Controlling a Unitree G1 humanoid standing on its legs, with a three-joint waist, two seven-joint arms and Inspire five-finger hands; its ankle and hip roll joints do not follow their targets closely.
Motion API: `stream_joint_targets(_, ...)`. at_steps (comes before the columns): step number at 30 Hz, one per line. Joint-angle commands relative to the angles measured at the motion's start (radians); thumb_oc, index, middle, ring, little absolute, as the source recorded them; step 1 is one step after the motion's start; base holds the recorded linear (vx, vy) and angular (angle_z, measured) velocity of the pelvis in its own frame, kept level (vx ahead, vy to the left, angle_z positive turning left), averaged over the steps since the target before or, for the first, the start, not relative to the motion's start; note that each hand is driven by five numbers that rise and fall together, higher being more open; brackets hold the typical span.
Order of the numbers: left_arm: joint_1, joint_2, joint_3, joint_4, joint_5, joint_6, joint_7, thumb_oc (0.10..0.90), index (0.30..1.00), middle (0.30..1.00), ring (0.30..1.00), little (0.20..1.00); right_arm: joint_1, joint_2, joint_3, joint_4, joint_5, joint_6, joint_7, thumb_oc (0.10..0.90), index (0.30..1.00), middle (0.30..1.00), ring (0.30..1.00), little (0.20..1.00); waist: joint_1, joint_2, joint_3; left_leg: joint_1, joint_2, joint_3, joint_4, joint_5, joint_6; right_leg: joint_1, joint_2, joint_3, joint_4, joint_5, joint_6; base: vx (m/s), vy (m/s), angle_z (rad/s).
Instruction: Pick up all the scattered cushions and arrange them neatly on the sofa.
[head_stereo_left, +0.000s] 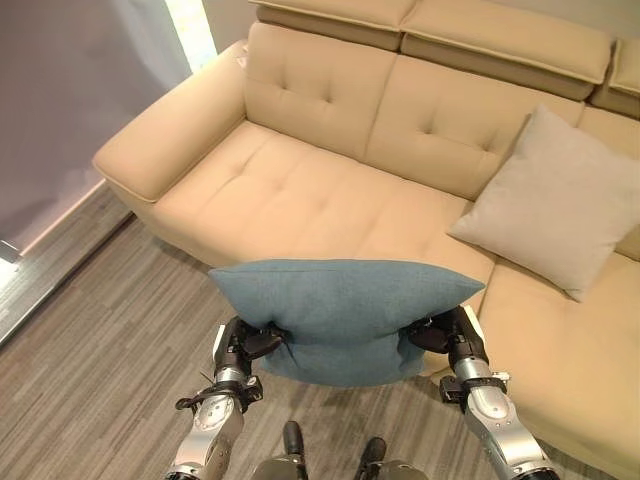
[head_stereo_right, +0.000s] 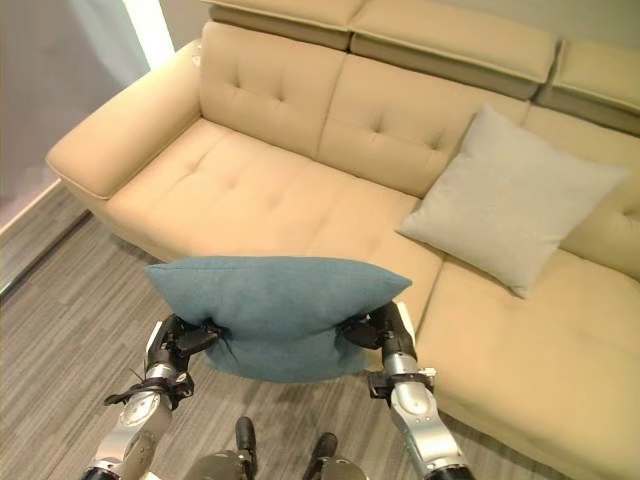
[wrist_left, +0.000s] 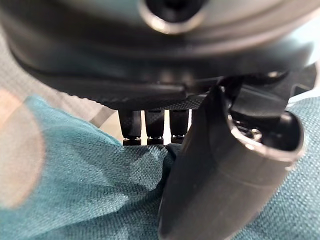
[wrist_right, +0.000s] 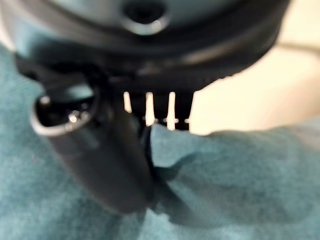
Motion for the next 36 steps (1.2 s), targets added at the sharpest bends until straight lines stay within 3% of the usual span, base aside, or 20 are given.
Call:
stream_joint_targets(1,-0.048,0.019,-0.030,-0.193,0.029,-0.105,-0.097,0.400,0.300,0.300,0.300,0.300,-0.112,0.066,0.047,-0.171,-0.018,-0.123,0.069,0.400,0.300,0.300,0.300,0.300,0.012,-0.051,-0.074,-0.017,-0.037,-0.048,0.068,-0.153,0.048,0.003,-0.012,0.117,0.183,0.090,0.096,0.18,0.364,0.14)
stream_joint_targets(3,-0.055,0.023,-0.029,-0.188,0.034,-0.111,-0.096,0.400,0.300,0.300,0.300,0.300,-0.117,0.075,0.045,-0.169,-0.019,-0.131,0.067,0.400,0.300,0.300,0.300,0.300,0.005,-0.037,-0.064,-0.003,-0.036,-0.071,0.066,-0.161,0.053,-0.060,0.017,0.167,0.247,0.068,0.091,0.10,0.117,0.10)
stream_joint_targets(5,-0.059,0.019,-0.028,-0.186,0.036,-0.114,-0.093,0.400,0.300,0.300,0.300,0.300,-0.120,0.075,0.043,-0.170,-0.020,-0.131,0.068,0.400,0.300,0.300,0.300,0.300,-0.003,-0.033,-0.063,0.007,-0.040,-0.091,0.060,-0.159,0.049,-0.085,0.049,0.202,0.230,0.040,0.079,0.12,0.050,0.04)
stream_joint_targets(7,-0.072,0.008,-0.032,-0.178,0.042,-0.120,-0.094,0.400,0.300,0.300,0.300,0.300,-0.121,0.070,0.032,-0.169,-0.017,-0.137,0.066,0.400,0.300,0.300,0.300,0.300,-0.027,-0.043,-0.061,0.036,-0.066,-0.147,0.030,-0.153,0.036,-0.103,0.124,0.283,0.074,0.010,0.053,0.23,-0.009,0.30)
stream_joint_targets(8,-0.073,0.008,-0.032,-0.178,0.042,-0.120,-0.094,0.400,0.300,0.300,0.300,0.300,-0.122,0.071,0.032,-0.169,-0.017,-0.137,0.066,0.400,0.300,0.300,0.300,0.300,-0.027,-0.042,-0.063,0.033,-0.065,-0.147,0.029,-0.150,0.036,-0.104,0.126,0.282,0.068,0.015,0.052,0.24,-0.036,0.50)
stream_joint_targets(9,-0.079,0.004,-0.038,-0.176,0.044,-0.119,-0.094,0.400,0.300,0.300,0.300,0.300,-0.118,0.063,0.027,-0.171,-0.018,-0.139,0.062,0.400,0.300,0.300,0.300,0.300,-0.043,-0.051,-0.061,0.049,-0.079,-0.172,0.020,-0.153,0.033,-0.121,0.157,0.330,0.013,0.026,0.049,0.27,-0.060,0.79)
stream_joint_targets(10,-0.098,-0.009,-0.047,-0.160,0.048,-0.124,-0.099,0.400,0.300,0.300,0.300,0.300,-0.111,0.052,0.018,-0.164,-0.024,-0.142,0.057,0.400,0.300,0.300,0.300,0.300,-0.075,-0.062,-0.060,0.072,-0.105,-0.232,0.000,-0.154,0.023,-0.157,0.211,0.424,-0.080,0.075,0.056,0.27,-0.060,0.88)
stream_joint_targets(12,-0.107,-0.011,-0.055,-0.153,0.045,-0.126,-0.112,0.400,0.300,0.300,0.300,0.300,-0.104,0.050,0.007,-0.167,-0.018,-0.139,0.060,0.400,0.300,0.300,0.300,0.300,-0.085,-0.072,-0.065,0.075,-0.125,-0.259,-0.002,-0.154,0.019,-0.138,0.218,0.450,-0.133,0.097,0.054,0.21,-0.061,1.31)
stream_joint_targets(14,-0.102,-0.016,-0.053,-0.148,0.064,-0.126,-0.124,0.400,0.300,0.300,0.300,0.300,-0.089,0.048,0.000,-0.166,-0.012,-0.145,0.073,0.400,0.300,0.300,0.300,0.300,-0.088,-0.080,-0.077,0.089,-0.143,-0.281,-0.013,-0.161,0.007,-0.087,0.203,0.437,-0.192,0.131,0.043,0.25,-0.125,1.14)
stream_joint_targets(15,-0.098,-0.022,-0.048,-0.149,0.051,-0.132,-0.128,0.400,0.300,0.300,0.300,0.300,-0.078,0.046,-0.011,-0.161,-0.008,-0.140,0.077,0.400,0.300,0.300,0.300,0.300,-0.094,-0.080,-0.098,0.089,-0.126,-0.257,-0.005,-0.173,-0.019,-0.057,0.188,0.400,-0.231,0.142,0.046,0.20,-0.124,0.77)
stream_joint_targets(16,-0.097,-0.022,-0.048,-0.150,0.050,-0.132,-0.128,0.400,0.300,0.300,0.300,0.300,-0.077,0.046,-0.011,-0.161,-0.007,-0.140,0.077,0.400,0.300,0.300,0.300,0.300,-0.096,-0.080,-0.098,0.088,-0.126,-0.259,-0.003,-0.174,-0.019,-0.056,0.188,0.398,-0.234,0.142,0.046,0.22,-0.131,0.79)
stream_joint_targets(20,-0.069,-0.031,-0.028,-0.157,0.032,-0.133,-0.140,0.400,0.300,0.300,0.300,0.300,-0.074,0.027,-0.013,-0.166,0.000,-0.140,0.087,0.400,0.300,0.300,0.300,0.300,-0.097,-0.085,-0.104,0.019,-0.059,-0.128,0.210,-0.194,-0.061,0.022,0.141,0.329,-0.274,0.135,0.041,0.16,-0.059,0.52)
stream_joint_targets(21,-0.056,-0.039,-0.022,-0.153,0.020,-0.129,-0.147,0.400,0.300,0.300,0.300,0.300,-0.073,0.022,-0.013,-0.166,-0.004,-0.135,0.087,0.400,0.300,0.300,0.300,0.300,-0.098,-0.087,-0.102,0.001,-0.009,-0.040,0.240,-0.192,-0.054,0.053,0.123,0.298,-0.284,0.116,0.034,0.10,-0.016,0.45)
stream_joint_targets(24,-0.049,-0.036,-0.021,-0.151,0.019,-0.121,-0.153,0.400,0.300,0.300,0.300,0.300,-0.066,0.020,-0.017,-0.173,-0.003,-0.128,0.090,0.400,0.300,0.300,0.300,0.300,-0.092,-0.089,-0.105,-0.040,0.010,0.009,0.219,-0.188,-0.043,0.076,0.114,0.273,-0.287,0.096,0.029,0.16,-0.017,0.26)
stream_joint_targets(25,-0.046,-0.031,-0.027,-0.148,0.028,-0.110,-0.156,0.400,0.300,0.300,0.300,0.300,-0.053,0.019,-0.023,-0.174,-0.006,-0.124,0.089,0.400,0.300,0.300,0.300,0.300,-0.083,-0.087,-0.109,-0.077,0.007,-0.002,0.160,-0.140,-0.048,0.100,0.123,0.262,-0.288,0.076,0.026,0.19,-0.011,0.43)
stream_joint_targets(26,-0.046,-0.031,-0.028,-0.148,0.029,-0.110,-0.156,0.400,0.300,0.300,0.300,0.300,-0.053,0.019,-0.023,-0.174,-0.006,-0.124,0.089,0.400,0.300,0.300,0.300,0.300,-0.086,-0.088,-0.110,-0.076,0.005,-0.005,0.157,-0.138,-0.048,0.101,0.122,0.259,-0.288,0.075,0.026,0.26,-0.017,0.54)
stream_joint_targets(27,-0.049,-0.029,-0.038,-0.154,0.031,-0.100,-0.156,0.400,0.300,0.300,0.300,0.300,-0.036,0.021,-0.037,-0.172,-0.005,-0.123,0.079,0.400,0.300,0.300,0.300,0.300,-0.081,-0.089,-0.105,-0.146,0.007,0.002,0.100,-0.067,-0.059,0.138,0.134,0.247,-0.292,0.041,0.019,0.20,-0.006,0.31)
stream_joint_targets(29,-0.057,-0.023,-0.050,-0.166,0.040,-0.095,-0.158,0.400,0.300,0.300,0.300,0.300,-0.026,0.027,-0.051,-0.171,-0.002,-0.123,0.064,0.400,0.300,0.300,0.300,0.300,-0.072,-0.091,-0.099,-0.200,0.020,0.040,0.045,-0.022,-0.069,0.175,0.152,0.245,-0.285,0.006,0.013,0.27,0.025,0.42)
stream_joint_targets(33,-0.051,-0.015,-0.056,-0.176,0.048,-0.093,-0.163,0.400,0.300,0.300,0.300,0.300,-0.023,0.033,-0.045,-0.183,-0.016,-0.124,0.067,0.400,0.300,0.300,0.300,0.300,-0.065,-0.083,-0.111,-0.162,0.026,0.015,0.012,0.013,-0.066,0.205,0.163,0.250,-0.252,-0.025,0.014,0.22,0.095,-0.06)
stream_joint_targets(36,-0.041,-0.001,-0.055,-0.194,0.048,-0.091,-0.165,0.400,0.300,0.300,0.300,0.300,-0.025,0.044,-0.037,-0.183,-0.026,-0.120,0.072,0.400,0.300,0.300,0.300,0.300,-0.052,-0.102,-0.131,-0.146,0.015,0.007,0.033,0.001,-0.050,0.220,0.141,0.259,-0.196,-0.053,0.020,0.28,0.168,-0.26)
